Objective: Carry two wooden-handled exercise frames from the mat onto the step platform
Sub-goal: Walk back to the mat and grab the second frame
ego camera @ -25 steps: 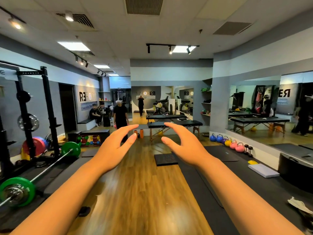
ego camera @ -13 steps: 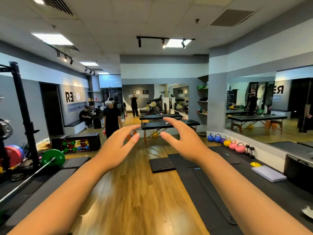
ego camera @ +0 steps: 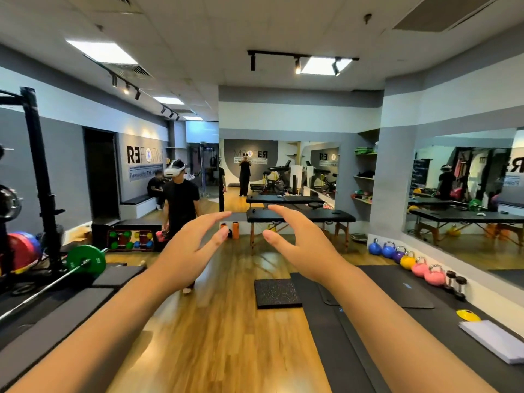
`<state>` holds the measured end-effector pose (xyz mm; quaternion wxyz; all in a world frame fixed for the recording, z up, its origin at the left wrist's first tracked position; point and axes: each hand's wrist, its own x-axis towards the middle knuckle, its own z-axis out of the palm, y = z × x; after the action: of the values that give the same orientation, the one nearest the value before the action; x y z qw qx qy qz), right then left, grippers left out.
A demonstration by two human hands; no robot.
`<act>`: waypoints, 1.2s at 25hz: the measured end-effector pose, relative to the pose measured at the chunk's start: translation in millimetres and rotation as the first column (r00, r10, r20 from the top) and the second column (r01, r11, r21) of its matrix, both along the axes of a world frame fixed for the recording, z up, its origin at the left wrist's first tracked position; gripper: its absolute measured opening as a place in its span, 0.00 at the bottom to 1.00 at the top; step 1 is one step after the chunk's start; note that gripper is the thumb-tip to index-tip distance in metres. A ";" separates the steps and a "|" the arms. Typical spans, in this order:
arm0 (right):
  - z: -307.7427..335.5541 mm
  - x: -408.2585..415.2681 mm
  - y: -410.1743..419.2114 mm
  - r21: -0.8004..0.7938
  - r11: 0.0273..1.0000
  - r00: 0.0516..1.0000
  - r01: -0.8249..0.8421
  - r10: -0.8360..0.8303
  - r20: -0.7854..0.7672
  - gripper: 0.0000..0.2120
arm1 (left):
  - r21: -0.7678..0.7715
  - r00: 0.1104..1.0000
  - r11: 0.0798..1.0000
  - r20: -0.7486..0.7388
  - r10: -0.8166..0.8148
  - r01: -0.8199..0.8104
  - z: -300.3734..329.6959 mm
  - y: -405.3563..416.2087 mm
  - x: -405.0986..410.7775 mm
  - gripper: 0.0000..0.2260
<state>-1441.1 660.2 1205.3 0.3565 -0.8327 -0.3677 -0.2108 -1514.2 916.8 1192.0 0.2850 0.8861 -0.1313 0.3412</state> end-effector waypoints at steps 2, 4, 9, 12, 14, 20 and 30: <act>-4.4 48.4 5.2 -0.042 0.999 1.000 -0.006 0.007 0.019 0.31 | 0.008 1.000 1.000 -0.007 0.007 -0.007 -3.5 2.0 48.2 0.25; -4.5 100.7 12.1 -0.048 0.999 0.999 0.006 -0.004 0.037 0.31 | 0.006 1.000 1.000 -0.017 -0.002 0.002 -3.8 10.6 98.7 0.23; -2.0 235.6 46.4 0.023 1.000 0.999 0.006 -0.006 0.031 0.33 | 0.012 0.999 0.999 -0.026 -0.041 0.041 -4.8 40.9 237.8 0.20; 6.3 326.3 79.2 0.024 1.000 0.999 0.016 -0.017 0.048 0.34 | 0.036 0.999 0.998 -0.013 -0.051 0.051 3.1 71.7 333.7 0.21; 13.8 385.5 98.9 0.056 0.998 0.999 0.022 -0.024 0.045 0.32 | 0.058 0.999 0.997 -0.005 -0.043 0.043 12.3 93.4 395.5 0.23; 14.3 534.7 140.4 0.078 0.997 0.999 0.016 -0.019 0.048 0.31 | 0.084 1.000 0.996 0.008 -0.029 0.028 20.0 131.5 547.5 0.22; 8.9 795.5 172.4 0.061 0.993 0.994 -0.102 0.100 0.043 0.29 | 0.051 0.989 0.988 0.049 0.142 -0.144 23.3 187.3 767.1 0.20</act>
<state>-645.6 832.7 1214.2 0.3856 -0.7969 -0.4095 -0.2204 -747.1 1104.1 1215.3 0.2327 0.8926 -0.0831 0.3772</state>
